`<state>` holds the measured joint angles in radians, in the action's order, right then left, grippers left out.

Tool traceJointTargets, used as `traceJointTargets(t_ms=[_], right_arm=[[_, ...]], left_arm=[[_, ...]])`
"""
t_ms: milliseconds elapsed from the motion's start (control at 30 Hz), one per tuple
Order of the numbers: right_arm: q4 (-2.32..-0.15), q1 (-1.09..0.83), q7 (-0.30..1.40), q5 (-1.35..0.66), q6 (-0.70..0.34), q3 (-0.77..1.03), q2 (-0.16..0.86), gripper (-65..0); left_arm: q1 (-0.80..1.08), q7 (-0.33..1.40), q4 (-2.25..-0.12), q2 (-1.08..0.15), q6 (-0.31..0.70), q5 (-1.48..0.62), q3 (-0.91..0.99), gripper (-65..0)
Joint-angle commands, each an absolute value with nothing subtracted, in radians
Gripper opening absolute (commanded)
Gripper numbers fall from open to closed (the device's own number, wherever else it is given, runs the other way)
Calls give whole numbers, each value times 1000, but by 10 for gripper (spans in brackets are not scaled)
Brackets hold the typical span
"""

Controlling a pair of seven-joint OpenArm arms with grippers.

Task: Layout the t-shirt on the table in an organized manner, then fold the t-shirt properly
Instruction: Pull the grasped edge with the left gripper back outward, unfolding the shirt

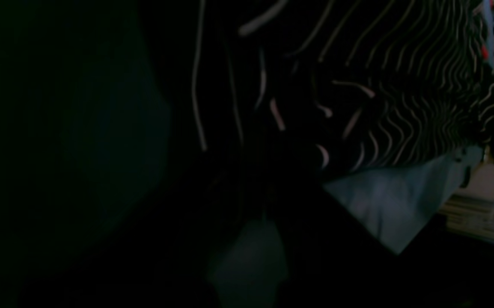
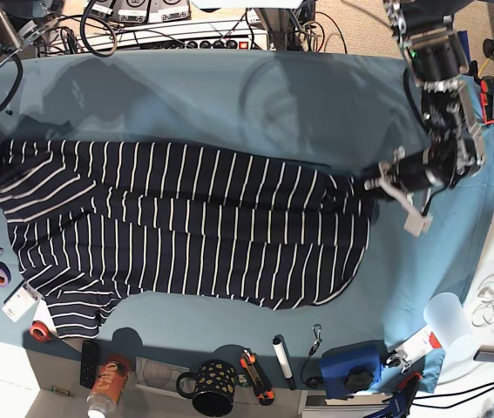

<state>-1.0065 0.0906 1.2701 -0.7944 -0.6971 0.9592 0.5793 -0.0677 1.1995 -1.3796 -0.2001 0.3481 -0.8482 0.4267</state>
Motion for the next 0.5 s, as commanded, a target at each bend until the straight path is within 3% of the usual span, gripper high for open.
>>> traceJointTargets(t_ms=[0, 233, 467], right_arm=[[-1021, 96, 1269, -823, -698, 963, 615, -650], [-1021, 88, 1358, -850, -698, 963, 620, -650], [-1021, -25, 1396, -981, -698, 963, 688, -650]], left_arm=[[-52, 1224, -1416, -226, 341, -816, 430, -650], [111, 1215, -1615, -289, 358, -817, 430, -650], [222, 1212, -1702, -325, 357, -818, 432, -650]])
